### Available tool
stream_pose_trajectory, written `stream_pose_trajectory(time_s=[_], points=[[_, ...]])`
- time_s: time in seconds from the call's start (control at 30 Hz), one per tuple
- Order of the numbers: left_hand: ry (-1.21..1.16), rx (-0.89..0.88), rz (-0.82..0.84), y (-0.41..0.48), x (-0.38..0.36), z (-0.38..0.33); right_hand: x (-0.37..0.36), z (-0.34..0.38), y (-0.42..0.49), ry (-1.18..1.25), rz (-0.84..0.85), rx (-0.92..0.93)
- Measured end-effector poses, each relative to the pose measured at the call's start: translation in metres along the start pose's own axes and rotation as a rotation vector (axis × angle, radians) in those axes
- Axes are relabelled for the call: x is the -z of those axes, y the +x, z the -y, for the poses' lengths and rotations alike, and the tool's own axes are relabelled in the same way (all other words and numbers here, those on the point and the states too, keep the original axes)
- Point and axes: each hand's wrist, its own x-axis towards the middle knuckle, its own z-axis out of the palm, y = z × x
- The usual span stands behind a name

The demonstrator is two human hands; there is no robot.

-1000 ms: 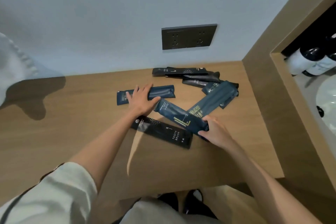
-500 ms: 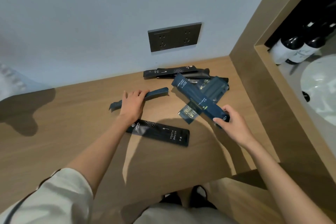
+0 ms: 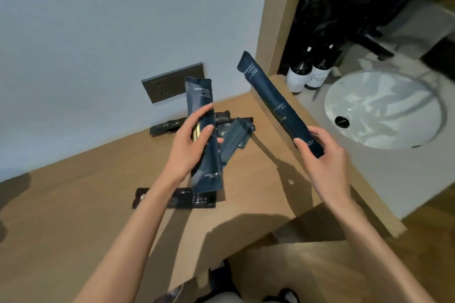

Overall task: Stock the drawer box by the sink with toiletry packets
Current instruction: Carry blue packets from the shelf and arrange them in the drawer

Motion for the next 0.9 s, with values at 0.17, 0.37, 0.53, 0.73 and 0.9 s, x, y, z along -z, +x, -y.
stream_pose_trajectory(time_s=[0.17, 0.37, 0.53, 0.73, 0.9], points=[[-0.288, 0.170, 0.179, -0.024, -0.082, -0.061, 0.077, -0.021, -0.021, -0.268, -0.161, 0.304], [-0.535, 0.379, 0.270, -0.051, -0.212, -0.131, 0.180, -0.093, -0.047, -0.541, -0.346, 0.633], [-0.555, 0.413, 0.241, -0.075, -0.319, -0.172, 0.269, -0.147, -0.068, -0.604, -0.303, 0.660], [-0.533, 0.447, 0.318, -0.076, -0.424, -0.201, 0.362, -0.199, -0.080, -0.594, -0.042, 0.474], [-0.478, 0.379, 0.342, -0.047, -0.503, -0.219, 0.424, -0.238, -0.057, -0.521, 0.094, 0.158]])
